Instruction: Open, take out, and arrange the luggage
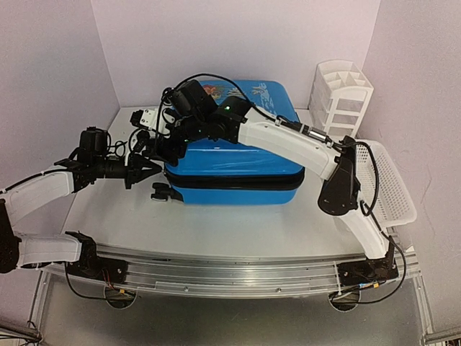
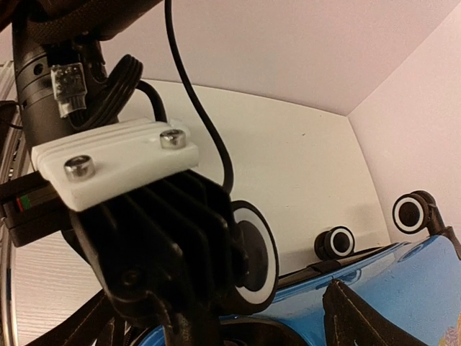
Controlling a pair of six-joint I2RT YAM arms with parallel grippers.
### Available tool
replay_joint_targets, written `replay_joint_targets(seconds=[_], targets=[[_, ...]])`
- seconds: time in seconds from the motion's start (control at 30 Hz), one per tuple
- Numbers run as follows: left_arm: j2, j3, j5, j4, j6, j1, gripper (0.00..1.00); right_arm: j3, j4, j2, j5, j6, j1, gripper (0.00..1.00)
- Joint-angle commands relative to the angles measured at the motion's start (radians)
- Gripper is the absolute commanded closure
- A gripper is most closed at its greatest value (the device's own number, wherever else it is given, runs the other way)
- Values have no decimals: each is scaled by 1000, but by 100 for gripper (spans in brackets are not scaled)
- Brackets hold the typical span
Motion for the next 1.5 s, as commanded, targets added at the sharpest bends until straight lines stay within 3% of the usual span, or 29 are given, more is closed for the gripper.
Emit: replay_joint_targets(seconds=[0.0, 0.2, 0.3, 0.43, 0.63, 0.97, 1.1, 1.27, 1.47], targets=[[-28, 28, 109, 197, -52, 21, 100, 0, -3, 69, 131, -75, 2, 12], [-12, 21, 110, 255, -92, 75, 100, -56, 2, -1, 78, -9, -5, 15], [25, 32, 114, 260, -28, 136, 100, -148, -11, -71, 3, 9, -6, 17], [92, 92, 139, 241, 100, 212, 100, -231, -56, -108, 11, 63, -9, 21], [167, 177, 194, 138, 284, 229, 100, -258, -67, -152, 14, 212, -9, 22], [302, 292, 217, 212, 337, 279, 100, -413, -52, -277, 51, 313, -8, 24], [297, 328, 265, 134, 439, 281, 100, -418, -41, -335, 60, 416, -7, 26], [280, 316, 291, 50, 498, 275, 100, -490, -38, -481, 140, 787, -24, 27], [278, 319, 302, 81, 458, 264, 100, -987, -60, -865, 276, 1479, -63, 30]])
